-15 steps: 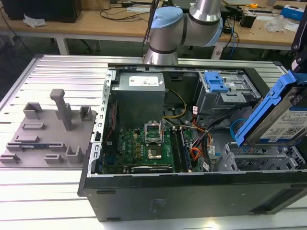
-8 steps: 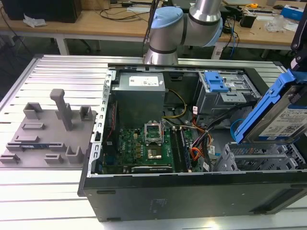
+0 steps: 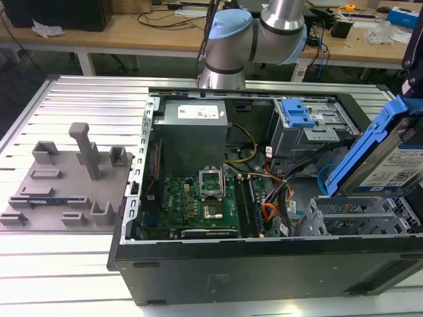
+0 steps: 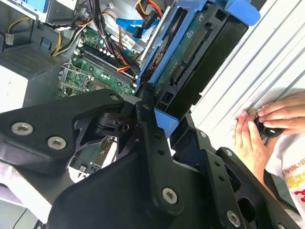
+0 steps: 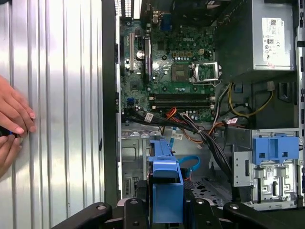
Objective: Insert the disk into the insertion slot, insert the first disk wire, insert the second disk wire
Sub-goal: 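Insert the disk into the insertion slot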
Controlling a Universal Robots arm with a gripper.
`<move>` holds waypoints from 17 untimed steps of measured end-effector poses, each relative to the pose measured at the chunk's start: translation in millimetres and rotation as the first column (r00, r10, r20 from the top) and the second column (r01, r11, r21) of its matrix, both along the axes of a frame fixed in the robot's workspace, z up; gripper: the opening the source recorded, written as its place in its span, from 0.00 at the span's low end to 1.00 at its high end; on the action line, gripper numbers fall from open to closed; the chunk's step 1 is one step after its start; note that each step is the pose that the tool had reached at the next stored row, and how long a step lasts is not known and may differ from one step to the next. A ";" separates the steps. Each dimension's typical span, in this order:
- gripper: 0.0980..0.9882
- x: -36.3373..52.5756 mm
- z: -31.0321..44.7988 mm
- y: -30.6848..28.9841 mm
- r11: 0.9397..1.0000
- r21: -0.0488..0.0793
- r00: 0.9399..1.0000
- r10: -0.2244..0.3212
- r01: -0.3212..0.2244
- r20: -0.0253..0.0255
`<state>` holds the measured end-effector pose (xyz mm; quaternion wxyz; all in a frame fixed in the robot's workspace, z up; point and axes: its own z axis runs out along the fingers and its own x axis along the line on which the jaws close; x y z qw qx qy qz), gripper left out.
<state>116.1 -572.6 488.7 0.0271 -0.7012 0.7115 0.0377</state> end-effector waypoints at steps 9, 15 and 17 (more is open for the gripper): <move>0.30 -0.2 -0.1 0.9 1.000 -0.001 1.000 0.000 0.000 0.001; 0.30 -0.2 -0.1 4.9 1.000 -0.003 1.000 0.001 -0.001 0.002; 0.30 0.1 -0.2 6.8 1.000 -0.004 1.000 0.003 -0.003 0.001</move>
